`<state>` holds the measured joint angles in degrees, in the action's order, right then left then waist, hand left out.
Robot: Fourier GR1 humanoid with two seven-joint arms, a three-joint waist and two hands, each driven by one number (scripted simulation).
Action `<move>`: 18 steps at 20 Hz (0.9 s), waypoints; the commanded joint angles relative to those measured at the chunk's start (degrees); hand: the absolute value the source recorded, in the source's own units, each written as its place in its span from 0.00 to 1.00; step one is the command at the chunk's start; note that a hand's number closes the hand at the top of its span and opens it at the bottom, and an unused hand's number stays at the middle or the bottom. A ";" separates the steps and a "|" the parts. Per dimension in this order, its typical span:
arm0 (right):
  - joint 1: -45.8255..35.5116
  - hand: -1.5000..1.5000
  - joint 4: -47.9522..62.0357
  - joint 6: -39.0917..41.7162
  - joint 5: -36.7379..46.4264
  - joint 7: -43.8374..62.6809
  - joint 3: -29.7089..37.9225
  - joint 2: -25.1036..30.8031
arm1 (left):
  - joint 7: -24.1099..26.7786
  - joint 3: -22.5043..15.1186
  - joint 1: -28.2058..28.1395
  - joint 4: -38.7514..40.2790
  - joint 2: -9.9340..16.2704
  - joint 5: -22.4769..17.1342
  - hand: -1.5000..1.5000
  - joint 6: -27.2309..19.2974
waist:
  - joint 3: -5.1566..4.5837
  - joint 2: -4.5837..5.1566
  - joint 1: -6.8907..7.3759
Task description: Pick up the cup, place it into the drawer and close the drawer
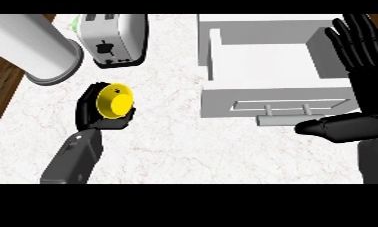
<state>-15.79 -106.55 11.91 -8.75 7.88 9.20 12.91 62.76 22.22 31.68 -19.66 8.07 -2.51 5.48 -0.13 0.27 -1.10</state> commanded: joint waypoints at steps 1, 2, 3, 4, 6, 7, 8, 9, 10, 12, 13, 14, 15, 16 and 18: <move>0.96 0.00 -1.09 -0.34 0.17 0.78 0.09 -0.01 | 2.97 -2.25 4.20 -2.61 -1.85 0.68 1.00 4.81 | 0.07 -0.19 0.08; -1.93 0.00 1.15 -1.21 1.37 0.21 -0.32 -0.24 | 0.01 -3.25 6.74 -3.79 -2.77 1.22 1.00 2.91 | 0.11 -0.21 0.69; 3.63 0.00 1.41 0.70 2.30 -4.12 -0.89 -0.85 | -2.05 -4.06 7.07 -6.10 -2.29 1.16 1.00 4.39 | 0.20 -0.48 1.01; 0.46 0.00 1.76 -0.55 2.36 -2.59 -0.28 -0.43 | -1.95 -5.12 5.90 -7.04 -3.87 1.51 1.00 3.93 | 0.16 -0.41 1.20; -0.22 0.00 -2.33 -2.75 2.27 3.04 -1.92 -1.58 | -5.85 -5.65 9.47 -11.20 -5.83 1.01 1.00 0.33 | 0.16 -0.72 1.35; 3.23 0.00 -1.94 -1.08 2.40 -0.61 -0.71 -0.81 | -10.46 -6.96 10.51 -13.92 -5.84 1.08 1.00 1.55 | 0.24 -0.99 1.69; 0.94 0.00 1.31 -1.09 2.74 -0.95 -0.39 -0.41 | -11.17 -7.22 10.84 -15.32 -4.42 0.76 1.00 3.40 | 0.20 -0.67 1.79; 1.99 0.00 -0.71 -1.42 2.02 -1.48 0.41 -0.71 | -14.42 -8.39 9.69 -19.13 -6.39 0.50 1.00 2.38 | 0.22 -0.90 2.03; 1.69 0.00 0.52 -2.37 4.29 -1.95 -2.52 -2.67 | -14.95 -10.94 12.66 -17.95 -7.89 -0.32 1.00 0.33 | 0.20 -0.82 1.62; 1.76 0.00 -0.47 -0.29 1.11 -1.10 0.87 0.21 | -21.93 -9.48 15.64 -21.76 -6.89 -0.05 1.00 -0.55 | 0.18 -0.65 1.33; 5.20 0.00 -0.17 0.37 2.04 -3.54 0.72 -0.14 | -24.47 -11.51 16.08 -22.94 -7.96 -0.02 1.00 -1.75 | 0.21 -0.73 1.23; 1.00 0.00 1.96 -1.57 2.52 -2.50 0.47 -0.96 | -27.71 -11.87 19.33 -25.04 -7.99 -1.16 1.00 -2.65 | 0.21 -0.80 1.71; 0.89 0.00 2.36 -0.19 2.55 -2.35 -0.09 -0.05 | -29.16 -15.20 19.34 -25.72 -8.00 -2.72 1.00 -5.21 | 0.19 -0.73 1.29; 3.15 0.00 0.36 -0.81 2.60 -2.52 -0.28 -1.07 | -31.35 -16.96 20.17 -27.22 -8.02 -4.14 1.00 -7.04 | 0.18 -0.80 0.93; 1.50 0.00 2.05 0.52 1.65 -3.63 1.21 0.56 | -35.53 -19.36 23.65 -28.23 -8.04 -4.73 1.00 -10.99 | 0.18 -0.61 0.74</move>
<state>-13.77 -105.43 11.23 -6.36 5.17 9.32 12.26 35.04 7.26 50.47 -44.15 0.51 -5.27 -0.38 0.06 -0.44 0.02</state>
